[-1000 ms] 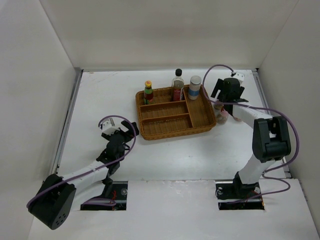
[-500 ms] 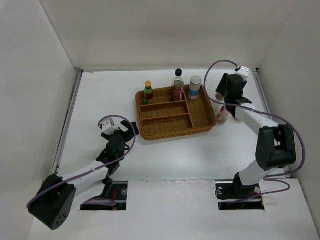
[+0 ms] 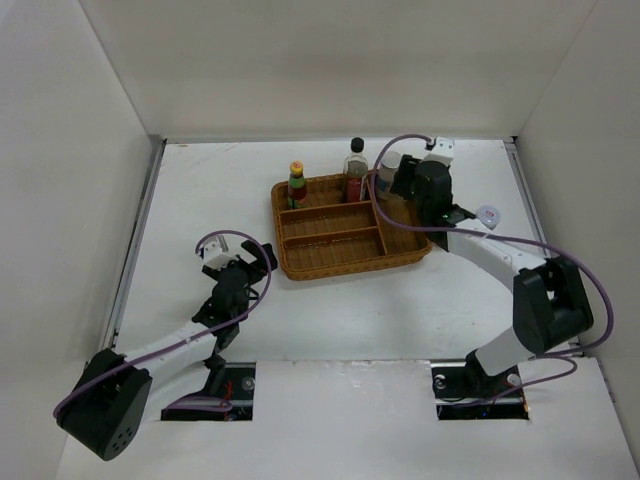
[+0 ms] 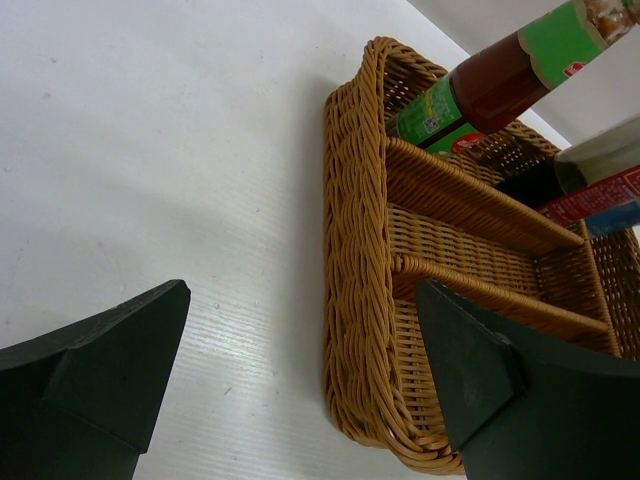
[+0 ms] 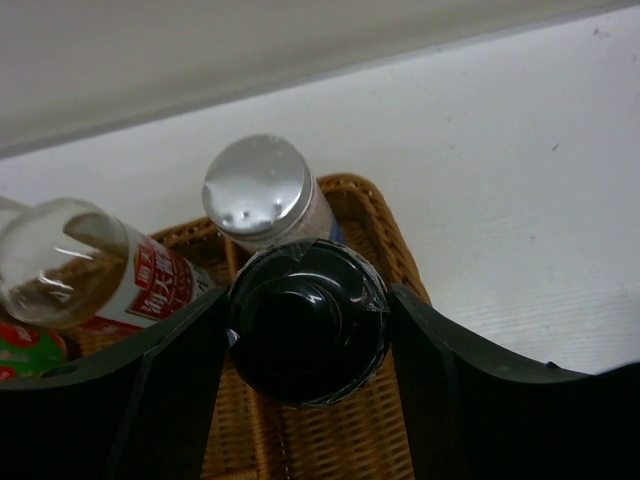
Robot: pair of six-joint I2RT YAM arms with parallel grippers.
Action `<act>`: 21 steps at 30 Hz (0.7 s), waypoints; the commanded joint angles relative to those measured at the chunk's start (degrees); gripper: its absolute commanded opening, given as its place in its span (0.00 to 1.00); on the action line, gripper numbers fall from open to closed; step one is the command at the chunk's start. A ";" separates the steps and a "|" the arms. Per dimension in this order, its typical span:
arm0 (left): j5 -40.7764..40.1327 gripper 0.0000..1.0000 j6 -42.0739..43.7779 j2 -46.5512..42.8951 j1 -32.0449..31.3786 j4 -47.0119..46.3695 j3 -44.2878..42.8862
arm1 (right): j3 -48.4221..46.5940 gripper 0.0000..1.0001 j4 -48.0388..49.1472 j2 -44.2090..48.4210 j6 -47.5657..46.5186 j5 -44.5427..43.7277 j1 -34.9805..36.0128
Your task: Organize the condiment bottles
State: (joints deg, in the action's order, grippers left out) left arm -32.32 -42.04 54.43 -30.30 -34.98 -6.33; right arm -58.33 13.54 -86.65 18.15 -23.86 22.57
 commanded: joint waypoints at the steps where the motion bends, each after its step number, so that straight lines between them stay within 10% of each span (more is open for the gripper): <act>1: 0.06 1.00 -0.59 -0.82 -0.15 -2.99 -0.26 | -0.65 0.66 3.42 -1.76 1.10 0.12 0.85; 21: 0.32 1.00 -0.59 -0.03 -0.15 -2.99 -0.53 | -4.16 0.72 7.20 -13.36 -0.48 -1.10 2.08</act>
State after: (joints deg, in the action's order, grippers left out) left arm -32.27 -42.06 54.54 -30.17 -34.98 -6.33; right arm -59.57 15.90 -99.09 18.06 -23.70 23.44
